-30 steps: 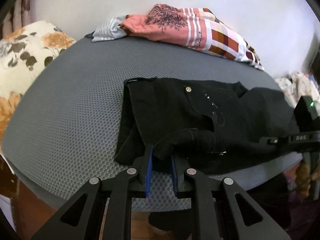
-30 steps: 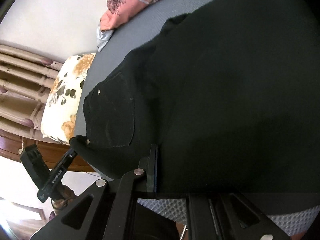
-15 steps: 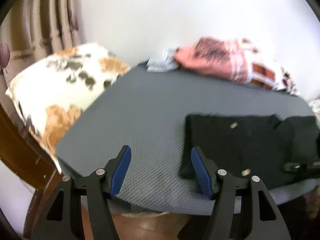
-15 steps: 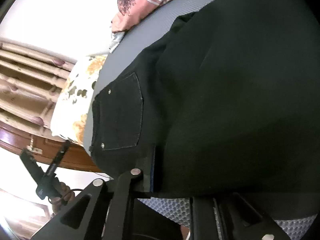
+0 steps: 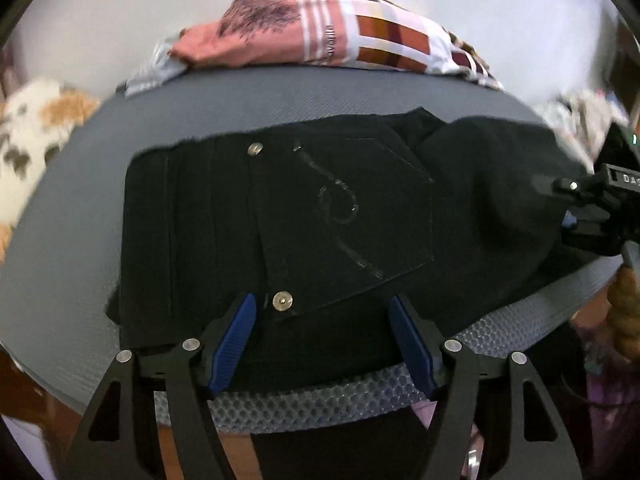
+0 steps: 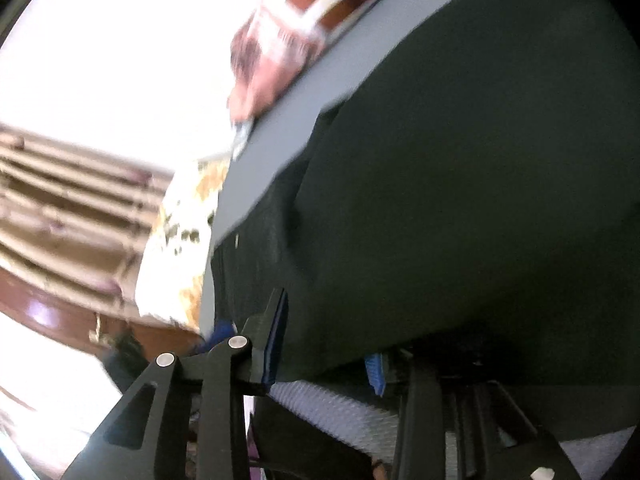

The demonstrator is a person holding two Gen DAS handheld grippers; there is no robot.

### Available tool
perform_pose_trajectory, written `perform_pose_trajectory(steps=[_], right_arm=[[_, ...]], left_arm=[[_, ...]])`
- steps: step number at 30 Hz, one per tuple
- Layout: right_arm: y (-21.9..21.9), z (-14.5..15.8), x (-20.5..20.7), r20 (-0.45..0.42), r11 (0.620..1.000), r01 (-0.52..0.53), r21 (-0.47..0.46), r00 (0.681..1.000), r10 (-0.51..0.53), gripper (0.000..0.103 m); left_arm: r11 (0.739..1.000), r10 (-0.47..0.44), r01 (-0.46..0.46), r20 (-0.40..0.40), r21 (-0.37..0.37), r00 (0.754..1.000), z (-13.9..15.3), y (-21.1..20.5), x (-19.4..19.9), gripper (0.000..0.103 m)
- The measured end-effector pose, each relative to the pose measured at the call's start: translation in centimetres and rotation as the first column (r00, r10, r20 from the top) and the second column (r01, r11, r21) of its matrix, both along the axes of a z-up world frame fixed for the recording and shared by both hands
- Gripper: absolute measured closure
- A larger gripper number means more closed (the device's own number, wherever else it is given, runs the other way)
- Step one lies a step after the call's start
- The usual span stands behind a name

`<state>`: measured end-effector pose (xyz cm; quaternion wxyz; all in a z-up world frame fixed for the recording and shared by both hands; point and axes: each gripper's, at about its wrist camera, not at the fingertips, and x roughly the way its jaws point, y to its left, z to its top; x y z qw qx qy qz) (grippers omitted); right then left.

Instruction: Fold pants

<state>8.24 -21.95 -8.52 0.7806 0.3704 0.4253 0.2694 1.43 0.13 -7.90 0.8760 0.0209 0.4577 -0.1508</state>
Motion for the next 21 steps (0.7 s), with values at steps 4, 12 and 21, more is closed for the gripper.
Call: perform_pose_trajectory(steps=[4, 12, 21], right_arm=[[-7.8, 0.2, 0.9, 0.052, 0.978, 0.199, 0.06, 0.978, -0.202, 0.069], [-24.3, 0.1, 5.1, 0.054, 0.838, 0.533, 0.119, 0.839, -0.541, 0.069], [-30.9, 2.1, 1.8, 0.066, 0.764, 0.645, -0.037, 0.764, -0.642, 0.098]], left_arm=[[1.0, 0.008, -0.008, 0.0, 0.018, 1.0, 0.1, -0.3, 0.0, 0.034], [0.999, -0.007, 0.007, 0.004, 0.046, 1.0, 0.3, 0.9, 0.2, 0.034], [0.997, -0.014, 0.014, 0.002, 0.073, 1.0, 0.3, 0.2, 0.2, 0.034]])
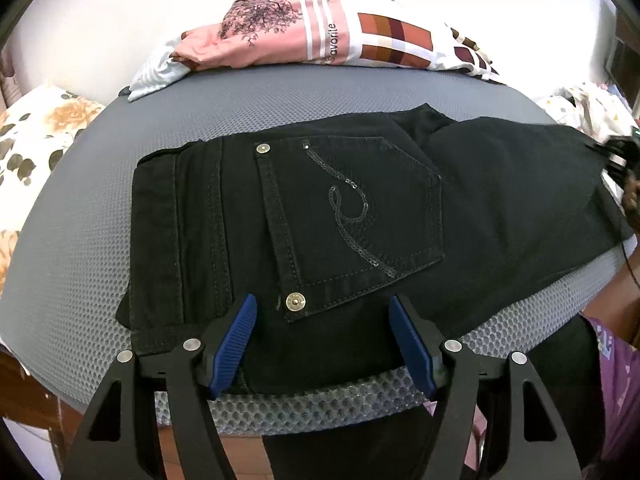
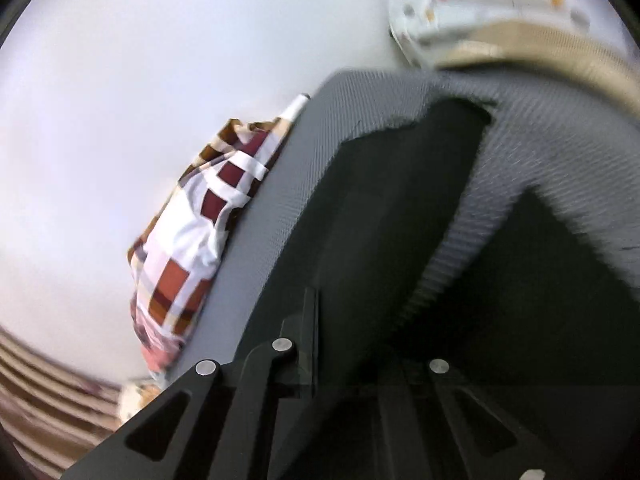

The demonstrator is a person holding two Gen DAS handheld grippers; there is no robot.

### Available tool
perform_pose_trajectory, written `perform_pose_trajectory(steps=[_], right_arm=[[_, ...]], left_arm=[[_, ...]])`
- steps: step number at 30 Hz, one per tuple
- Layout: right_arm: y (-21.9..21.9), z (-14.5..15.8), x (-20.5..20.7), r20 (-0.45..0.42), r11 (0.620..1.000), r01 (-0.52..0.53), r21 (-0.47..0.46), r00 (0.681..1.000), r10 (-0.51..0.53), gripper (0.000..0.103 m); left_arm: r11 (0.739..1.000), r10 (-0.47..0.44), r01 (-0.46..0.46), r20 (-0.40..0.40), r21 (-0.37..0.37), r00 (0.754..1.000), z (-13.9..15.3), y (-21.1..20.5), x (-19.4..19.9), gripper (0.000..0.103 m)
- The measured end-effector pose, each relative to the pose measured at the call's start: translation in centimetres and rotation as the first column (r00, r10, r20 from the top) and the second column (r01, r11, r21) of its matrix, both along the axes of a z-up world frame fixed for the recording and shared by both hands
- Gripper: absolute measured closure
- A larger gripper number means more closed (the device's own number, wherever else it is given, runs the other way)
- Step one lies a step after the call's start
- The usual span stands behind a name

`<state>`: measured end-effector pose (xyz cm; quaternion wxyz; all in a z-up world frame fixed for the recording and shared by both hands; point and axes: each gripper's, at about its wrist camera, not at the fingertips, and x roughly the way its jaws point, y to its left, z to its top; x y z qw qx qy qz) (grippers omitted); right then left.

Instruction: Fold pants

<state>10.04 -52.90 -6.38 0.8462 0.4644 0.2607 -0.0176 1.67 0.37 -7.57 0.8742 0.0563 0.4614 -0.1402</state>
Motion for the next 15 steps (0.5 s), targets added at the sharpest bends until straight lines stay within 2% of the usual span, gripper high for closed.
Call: perform_pose_trajectory(steps=[2, 7, 10, 15], right_arm=[[0.0, 0.6, -3.2, 0.017, 0.999, 0.005, -0.039, 1.0, -0.005, 0.098], [-2.1, -2.3, -9.8, -0.049, 1.0, 0.015, -0.024, 0.999, -0.016, 0.099], [-2.8, -4.6, -11.7, -0.067, 0.999, 0.032, 0.022, 0.997, -0.031, 0.101], [-3.6, -5.2, -12.4, -0.009, 0.995, 0.023, 0.101, 1.0, -0.022, 0.1]], left_arm=[[1.0, -0.006, 0.006, 0.0, 0.002, 1.0, 0.0, 0.0, 0.0, 0.034], [0.999, -0.027, 0.027, 0.009, 0.023, 1.0, -0.1, -0.1, -0.3, 0.034], [0.999, -0.039, 0.039, 0.014, 0.032, 0.999, -0.2, 0.0, -0.4, 0.034], [0.998, -0.045, 0.044, 0.017, 0.042, 0.999, 0.0, -0.1, -0.4, 0.034]])
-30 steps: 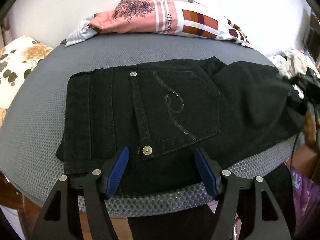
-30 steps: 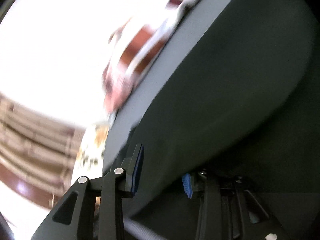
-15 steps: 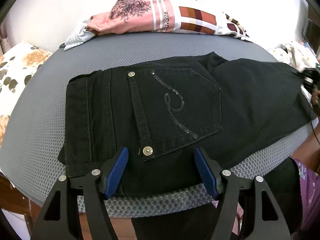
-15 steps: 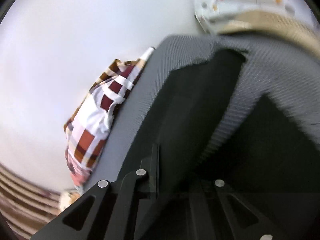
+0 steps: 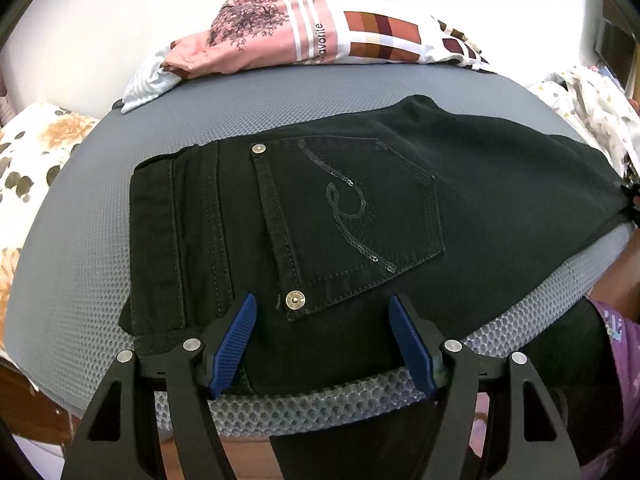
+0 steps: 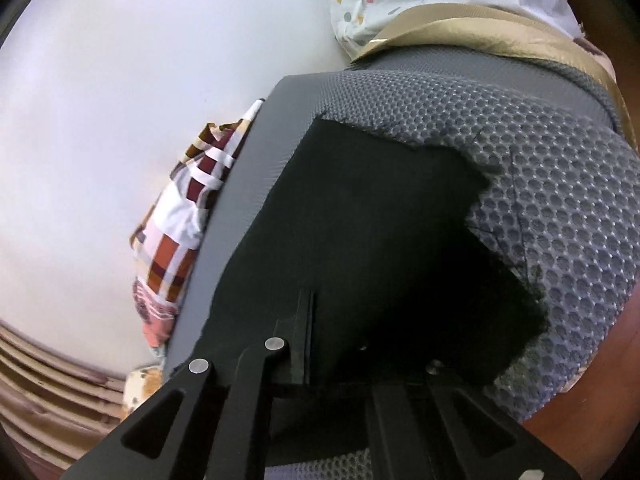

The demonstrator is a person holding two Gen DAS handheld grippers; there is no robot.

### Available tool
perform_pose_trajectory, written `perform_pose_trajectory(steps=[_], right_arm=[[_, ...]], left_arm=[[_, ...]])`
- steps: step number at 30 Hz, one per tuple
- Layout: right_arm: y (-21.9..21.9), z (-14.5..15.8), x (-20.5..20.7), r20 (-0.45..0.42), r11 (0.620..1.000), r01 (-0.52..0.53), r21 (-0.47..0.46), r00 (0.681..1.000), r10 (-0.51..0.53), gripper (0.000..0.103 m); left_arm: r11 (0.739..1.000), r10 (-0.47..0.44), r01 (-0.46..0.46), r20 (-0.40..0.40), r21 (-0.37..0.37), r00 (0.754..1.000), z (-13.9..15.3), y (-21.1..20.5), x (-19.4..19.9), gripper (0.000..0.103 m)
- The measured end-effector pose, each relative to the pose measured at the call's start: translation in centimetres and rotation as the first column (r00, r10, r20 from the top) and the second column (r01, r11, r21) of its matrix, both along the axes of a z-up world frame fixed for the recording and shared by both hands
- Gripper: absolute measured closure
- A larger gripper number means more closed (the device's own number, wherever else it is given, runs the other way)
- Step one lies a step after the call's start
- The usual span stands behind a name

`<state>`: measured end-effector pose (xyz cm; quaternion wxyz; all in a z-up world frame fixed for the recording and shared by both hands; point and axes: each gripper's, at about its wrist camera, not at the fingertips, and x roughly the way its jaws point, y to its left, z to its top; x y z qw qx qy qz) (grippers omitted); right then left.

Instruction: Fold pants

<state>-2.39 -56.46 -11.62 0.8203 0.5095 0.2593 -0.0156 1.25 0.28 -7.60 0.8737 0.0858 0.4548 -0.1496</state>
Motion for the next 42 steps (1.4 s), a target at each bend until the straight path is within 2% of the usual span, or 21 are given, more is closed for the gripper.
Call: perform_pose_trajectory(steps=[4, 7, 11, 14, 16, 20, 24, 26, 27, 28, 29, 30, 31, 33, 37, 40, 42], right_arm=[[-0.5, 0.1, -0.8, 0.007, 0.999, 0.031, 0.018, 0.999, -0.032, 0.099], [-0.2, 0.5, -1.6, 0.002, 0.999, 0.037, -0.024, 0.999, -0.037, 0.099], [-0.4, -0.5, -2.0, -0.001, 0.999, 0.04, 0.004, 0.999, -0.04, 0.1], [-0.5, -0.8, -1.9, 0.005, 0.999, 0.043, 0.013, 0.999, -0.043, 0.1], [-0.5, -0.8, -1.9, 0.003, 0.999, 0.045, 0.019, 0.999, -0.045, 0.1], [-0.7, -1.0, -1.8, 0.001, 0.998, 0.049, 0.043, 0.999, -0.049, 0.102], [-1.0, -1.0, -1.6, -0.005, 0.997, 0.053, 0.053, 0.999, -0.052, 0.102], [-1.2, -1.0, -1.6, -0.007, 0.997, 0.054, 0.063, 0.999, -0.054, 0.102], [-1.2, -1.0, -1.6, -0.009, 0.996, 0.054, 0.064, 0.999, -0.053, 0.102], [-1.2, -1.0, -1.5, -0.008, 0.997, 0.052, 0.062, 0.999, -0.052, 0.102], [-1.2, -1.0, -1.6, -0.007, 0.997, 0.054, 0.06, 0.999, -0.054, 0.102], [-1.1, -1.0, -1.8, -0.008, 0.997, 0.056, 0.06, 0.998, -0.056, 0.102], [-1.2, -1.1, -1.8, -0.007, 0.997, 0.056, 0.058, 0.998, -0.055, 0.102], [-1.3, -1.0, -1.7, -0.007, 0.997, 0.053, 0.06, 0.999, -0.053, 0.102], [-1.0, -0.8, -1.5, -0.01, 0.998, 0.048, 0.039, 0.999, -0.048, 0.101], [-0.7, -0.7, -1.5, -0.002, 0.998, 0.042, 0.05, 0.999, -0.042, 0.098], [-0.4, -0.5, -1.6, 0.005, 0.998, 0.034, 0.055, 0.999, -0.034, 0.098]], left_arm=[[0.999, 0.036, -0.035, 0.031, -0.037, 0.999, 2.1, 0.8, -0.5, 0.034], [0.985, 0.136, -0.13, 0.049, -0.11, 0.989, 5.1, 4.3, -1.0, 0.034], [0.923, 0.323, -0.324, -0.041, -0.208, 0.946, 6.4, 12.0, -1.5, 0.033], [0.886, 0.404, -0.417, -0.103, -0.202, 0.909, 5.6, 16.3, -2.2, 0.033], [0.879, 0.389, -0.416, -0.154, -0.233, 0.908, 4.8, 17.3, -2.7, 0.033], [0.866, 0.286, -0.365, -0.262, -0.341, 0.922, 2.9, 16.3, -2.4, 0.033], [0.858, 0.226, -0.345, -0.322, -0.381, 0.919, 1.3, 14.3, -1.6, 0.033], [0.834, 0.186, -0.342, -0.363, -0.433, 0.913, 0.7, 13.5, -0.9, 0.034], [0.82, 0.162, -0.336, -0.375, -0.464, 0.913, 0.6, 13.1, -0.4, 0.039], [0.827, 0.153, -0.326, -0.373, -0.459, 0.915, 0.5, 12.6, -0.2, 0.046], [0.861, 0.16, -0.31, -0.365, -0.404, 0.917, 0.5, 11.8, 0.0, 0.074], [0.89, 0.171, -0.299, -0.355, -0.345, 0.919, 0.5, 11.1, 0.2, 0.082], [0.899, 0.183, -0.298, -0.341, -0.321, 0.922, 0.7, 10.7, 0.2, 0.083], [0.899, 0.198, -0.297, -0.309, -0.32, 0.93, 1.6, 10.6, -0.1, 0.085], [0.91, 0.219, -0.268, -0.18, -0.317, 0.959, 5.7, 10.4, -0.2, 0.086], [0.914, 0.244, -0.266, -0.109, -0.305, 0.964, 7.9, 10.3, 0.5, 0.086], [0.914, 0.263, -0.276, -0.084, -0.298, 0.961, 8.3, 10.9, 1.1, 0.086]])
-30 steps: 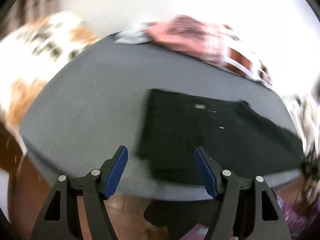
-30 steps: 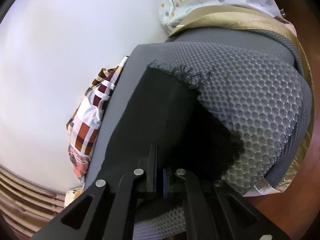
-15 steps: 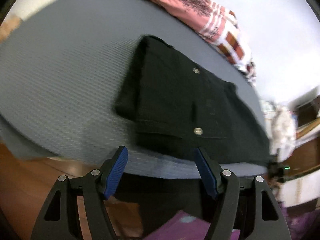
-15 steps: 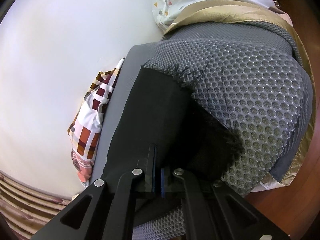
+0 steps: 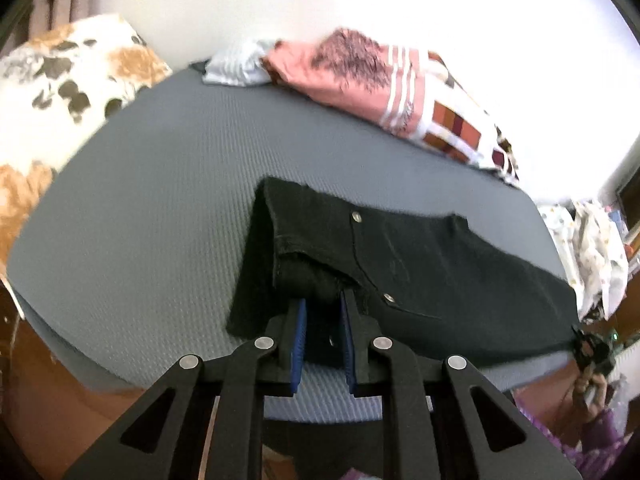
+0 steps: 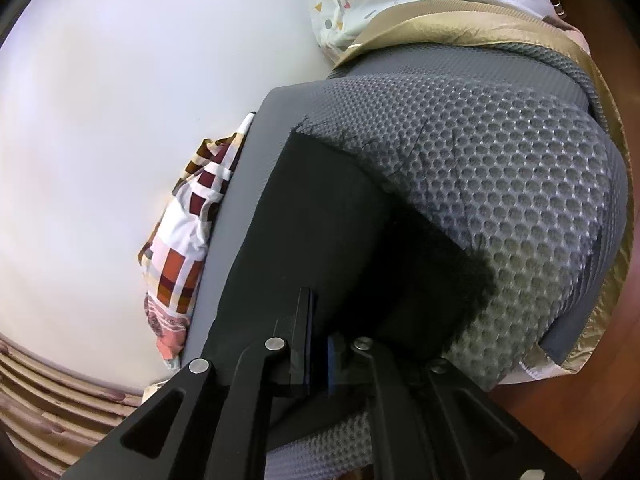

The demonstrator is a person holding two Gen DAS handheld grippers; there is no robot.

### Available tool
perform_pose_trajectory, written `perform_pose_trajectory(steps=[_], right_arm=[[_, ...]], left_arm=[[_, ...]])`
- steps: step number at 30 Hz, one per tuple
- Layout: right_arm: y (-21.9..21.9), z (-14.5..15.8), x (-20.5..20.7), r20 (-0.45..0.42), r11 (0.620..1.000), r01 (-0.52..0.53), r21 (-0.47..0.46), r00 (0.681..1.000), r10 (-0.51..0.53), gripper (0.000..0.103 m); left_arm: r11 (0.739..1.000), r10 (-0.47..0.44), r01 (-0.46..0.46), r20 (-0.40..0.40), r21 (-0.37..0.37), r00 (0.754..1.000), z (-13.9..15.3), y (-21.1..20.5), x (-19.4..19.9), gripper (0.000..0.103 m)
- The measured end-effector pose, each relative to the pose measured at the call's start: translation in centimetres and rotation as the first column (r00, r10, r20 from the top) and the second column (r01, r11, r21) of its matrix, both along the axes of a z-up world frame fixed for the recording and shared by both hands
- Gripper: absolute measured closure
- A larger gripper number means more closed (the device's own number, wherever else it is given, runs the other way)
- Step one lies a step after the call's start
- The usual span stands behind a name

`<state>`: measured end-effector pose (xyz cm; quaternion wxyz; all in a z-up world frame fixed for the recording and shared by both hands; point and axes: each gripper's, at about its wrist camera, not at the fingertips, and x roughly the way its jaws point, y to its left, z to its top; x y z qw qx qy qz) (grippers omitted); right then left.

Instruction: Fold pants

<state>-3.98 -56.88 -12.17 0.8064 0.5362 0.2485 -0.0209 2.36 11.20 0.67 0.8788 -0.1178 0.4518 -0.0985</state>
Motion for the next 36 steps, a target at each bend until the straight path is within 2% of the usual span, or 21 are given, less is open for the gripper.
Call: perform_pose_trajectory(steps=[2, 5, 7, 12, 19, 23, 32, 34, 36], right_arm=[[0.4, 0.0, -0.3, 0.006, 1.0, -0.013, 0.002, 1.0, 0.013, 0.098], [0.7, -0.6, -0.7, 0.008, 1.0, -0.026, 0.008, 1.0, 0.026, 0.101], [0.7, -0.7, -0.9, 0.009, 0.999, -0.033, 0.016, 0.999, 0.033, 0.101], [0.1, -1.0, -1.3, 0.024, 0.999, -0.024, 0.046, 0.999, 0.023, 0.1], [-1.1, 0.0, -2.7, 0.037, 1.0, -0.002, 0.016, 0.999, 0.001, 0.1], [-2.0, -1.6, -4.2, 0.025, 0.997, 0.028, 0.07, 0.999, -0.029, 0.101], [-1.9, -0.1, -4.6, 0.016, 0.999, 0.04, 0.015, 0.999, -0.04, 0.101], [-2.3, -1.2, -4.4, -0.006, 0.999, 0.035, 0.041, 0.999, -0.034, 0.103], [-2.8, -2.0, -4.7, 0.019, 0.994, 0.028, 0.107, 0.999, -0.03, 0.103]], left_arm=[[1.0, 0.015, -0.014, -0.044, 0.014, 0.999, -2.1, 1.1, 0.8, 0.086], [0.997, 0.011, -0.001, -0.129, 0.075, 0.992, -5.9, 1.0, 1.2, 0.086], [0.997, 0.026, -0.017, -0.121, 0.069, 0.992, -7.0, 0.6, 1.0, 0.086], [0.997, 0.038, -0.03, -0.111, 0.066, 0.993, -7.0, 0.5, 0.8, 0.086], [0.996, 0.052, -0.045, -0.099, 0.074, 0.994, -7.1, 0.1, 0.7, 0.086], [0.997, 0.06, -0.054, -0.102, 0.057, 0.993, -7.2, 0.3, 0.6, 0.084], [0.995, 0.044, -0.036, -0.092, 0.088, 0.995, -7.2, -0.2, 0.7, 0.082], [0.994, 0.047, -0.039, -0.088, 0.097, 0.995, -7.3, -0.2, 0.6, 0.08], [0.994, 0.059, -0.051, -0.088, 0.099, 0.994, -7.3, -0.1, 0.5, 0.073]])
